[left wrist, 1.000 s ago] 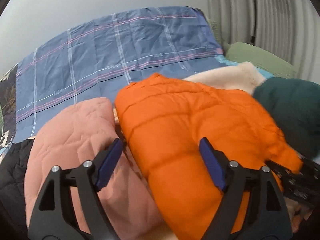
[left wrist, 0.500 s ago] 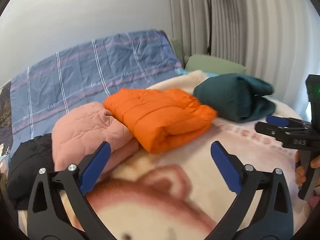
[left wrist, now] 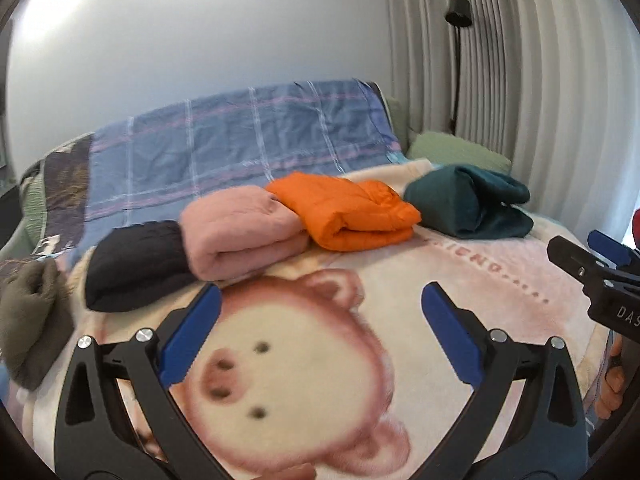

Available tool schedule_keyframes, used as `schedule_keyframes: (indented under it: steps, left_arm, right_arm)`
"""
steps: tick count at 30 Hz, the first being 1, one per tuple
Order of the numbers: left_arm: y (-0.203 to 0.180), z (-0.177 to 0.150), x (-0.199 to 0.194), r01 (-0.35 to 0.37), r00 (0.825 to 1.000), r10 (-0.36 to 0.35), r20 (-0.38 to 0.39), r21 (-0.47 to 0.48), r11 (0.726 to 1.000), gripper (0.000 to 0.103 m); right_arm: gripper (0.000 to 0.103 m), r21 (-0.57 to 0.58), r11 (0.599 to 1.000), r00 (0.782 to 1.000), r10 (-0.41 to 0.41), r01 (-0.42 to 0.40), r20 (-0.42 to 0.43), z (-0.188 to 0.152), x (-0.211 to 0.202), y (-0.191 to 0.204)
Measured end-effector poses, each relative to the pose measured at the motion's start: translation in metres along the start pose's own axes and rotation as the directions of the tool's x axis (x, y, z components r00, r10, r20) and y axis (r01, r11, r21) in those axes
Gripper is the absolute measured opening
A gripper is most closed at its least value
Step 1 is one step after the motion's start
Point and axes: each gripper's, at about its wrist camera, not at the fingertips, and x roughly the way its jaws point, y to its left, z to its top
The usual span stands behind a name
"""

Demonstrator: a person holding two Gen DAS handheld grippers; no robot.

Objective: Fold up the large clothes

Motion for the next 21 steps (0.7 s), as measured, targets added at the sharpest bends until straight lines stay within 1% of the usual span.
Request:
schedule_keyframes:
  steps: [2, 4, 8, 10, 13, 19, 21]
  left_arm:
    - [0.007, -0.005, -0.016, -0.002, 1.0, 0.002, 0.004, -0.034, 0.999, 0.101]
    - [0.01, -0.014, -0.026, -0.003, 1.0, 0.002, -0.019, -0.06, 0.998, 0.101]
    - [0.012, -0.027, -0.032, -0.004, 0.998, 0.0, -0.066, -0.064, 0.998, 0.101]
    - [0.013, -0.031, -0.034, -0.008, 0.997, 0.003, -0.077, -0.076, 0.997, 0.101]
    - [0.014, -0.035, -0.04, -0.009, 0.997, 0.003, -0.076, -0.078, 0.997, 0.101]
    - [0.013, -0.036, -0.052, -0.043, 0.997, 0.039, -0.064, -0.059, 0.997, 0.101]
    - [0.012, -0.037, -0.055, -0.069, 0.996, 0.066, -0.066, -0.057, 0.996, 0.101]
  right_arm:
    - [0.1, -0.004, 1.0, 1.0, 0.012, -0.012, 0.008, -0.003, -0.011, 0.006]
    - [0.1, -0.014, 1.0, 1.0, 0.015, -0.015, 0.009, -0.005, -0.016, 0.012]
    - [0.101, -0.03, 0.999, 1.0, 0.024, -0.024, -0.002, -0.009, -0.02, 0.019]
    - [0.101, -0.036, 0.999, 1.0, 0.026, -0.026, -0.013, -0.012, -0.021, 0.022]
    - [0.101, -0.04, 0.999, 0.999, 0.032, -0.033, -0.023, -0.016, -0.025, 0.026]
    - [0.101, -0.036, 0.999, 0.998, 0.037, -0.039, -0.041, -0.021, -0.026, 0.028]
    - [0.101, -0.039, 0.998, 0.998, 0.038, -0.04, -0.041, -0.022, -0.028, 0.029]
